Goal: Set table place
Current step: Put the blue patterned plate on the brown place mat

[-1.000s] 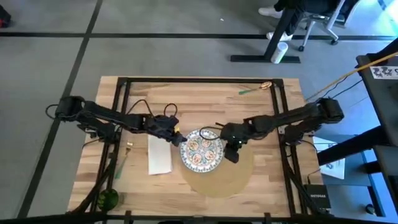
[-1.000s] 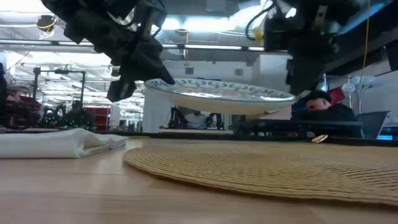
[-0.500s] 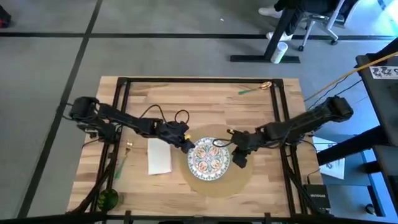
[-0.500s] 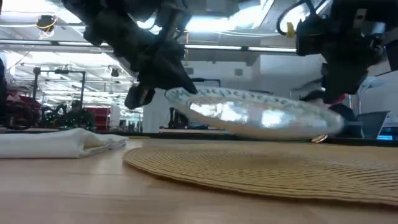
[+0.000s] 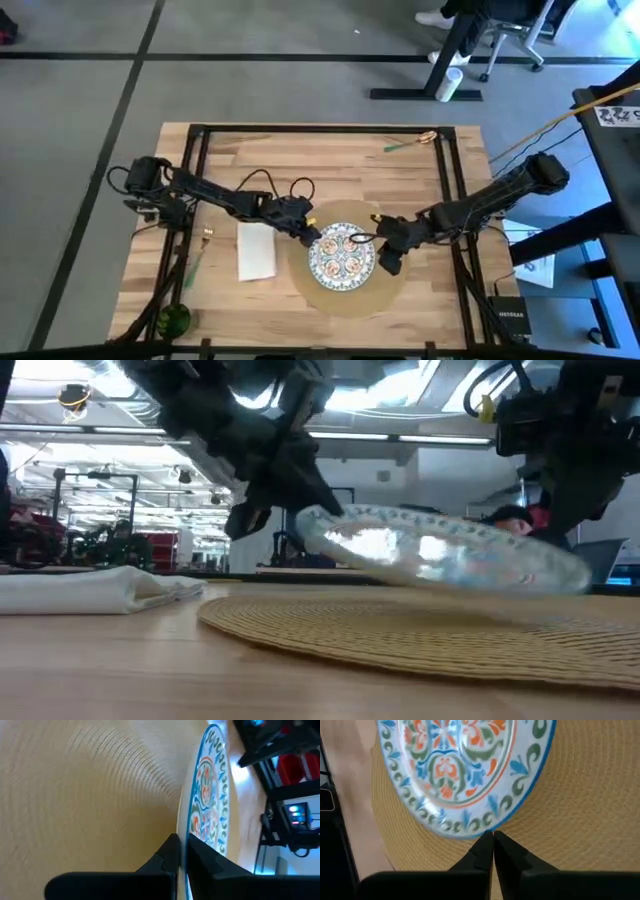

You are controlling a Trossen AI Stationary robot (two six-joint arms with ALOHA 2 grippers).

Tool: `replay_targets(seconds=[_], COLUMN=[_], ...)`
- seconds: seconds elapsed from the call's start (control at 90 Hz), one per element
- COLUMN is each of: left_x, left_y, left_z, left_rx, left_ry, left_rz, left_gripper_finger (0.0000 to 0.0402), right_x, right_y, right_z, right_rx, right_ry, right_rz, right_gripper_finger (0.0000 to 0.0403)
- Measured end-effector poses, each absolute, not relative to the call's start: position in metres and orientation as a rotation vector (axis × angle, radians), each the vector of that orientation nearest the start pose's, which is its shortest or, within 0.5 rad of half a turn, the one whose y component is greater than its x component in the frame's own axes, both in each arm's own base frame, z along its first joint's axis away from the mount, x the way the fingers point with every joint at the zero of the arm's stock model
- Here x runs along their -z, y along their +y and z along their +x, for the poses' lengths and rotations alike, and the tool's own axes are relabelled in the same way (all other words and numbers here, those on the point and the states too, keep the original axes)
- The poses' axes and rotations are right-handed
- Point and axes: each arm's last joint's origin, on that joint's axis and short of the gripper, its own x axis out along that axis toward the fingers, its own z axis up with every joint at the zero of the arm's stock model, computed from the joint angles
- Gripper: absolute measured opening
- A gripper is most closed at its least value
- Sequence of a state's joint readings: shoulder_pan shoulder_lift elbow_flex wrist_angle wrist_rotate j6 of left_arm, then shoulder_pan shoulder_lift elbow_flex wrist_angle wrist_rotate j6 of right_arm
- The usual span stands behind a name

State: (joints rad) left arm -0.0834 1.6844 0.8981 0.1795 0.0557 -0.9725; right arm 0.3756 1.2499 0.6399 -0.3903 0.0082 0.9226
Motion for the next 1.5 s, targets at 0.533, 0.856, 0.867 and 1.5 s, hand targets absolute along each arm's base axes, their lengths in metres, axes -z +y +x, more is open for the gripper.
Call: replay_targets(seconds=[0.533, 0.856, 0.867, 1.5], left_x=[-0.165, -0.165, -0.165, -0.149], left_y=[-0.027, -0.028, -0.028, -0.029], left_z=[0.353, 0.353, 0.353, 0.355], left_rx=[-0.173, -0.173, -0.172, -0.185], left_ry=[0.604, 0.613, 0.613, 0.665], left_rz=[-0.877, -0.879, -0.879, -0.85], left_gripper_finger=[0.0001, 0.0001, 0.0001, 0.0001], right_x=[-0.181, -0.181, -0.181, -0.181], right_y=[0.083, 0.083, 0.083, 0.083], right_z=[0.208, 0.208, 0.208, 0.208], right_rx=[0.138, 0.138, 0.138, 0.133], right_ry=[1.057, 1.056, 1.055, 1.059], right_rz=[0.638, 0.632, 0.632, 0.628], right_gripper_finger=[0.0, 0.0, 0.0, 0.0])
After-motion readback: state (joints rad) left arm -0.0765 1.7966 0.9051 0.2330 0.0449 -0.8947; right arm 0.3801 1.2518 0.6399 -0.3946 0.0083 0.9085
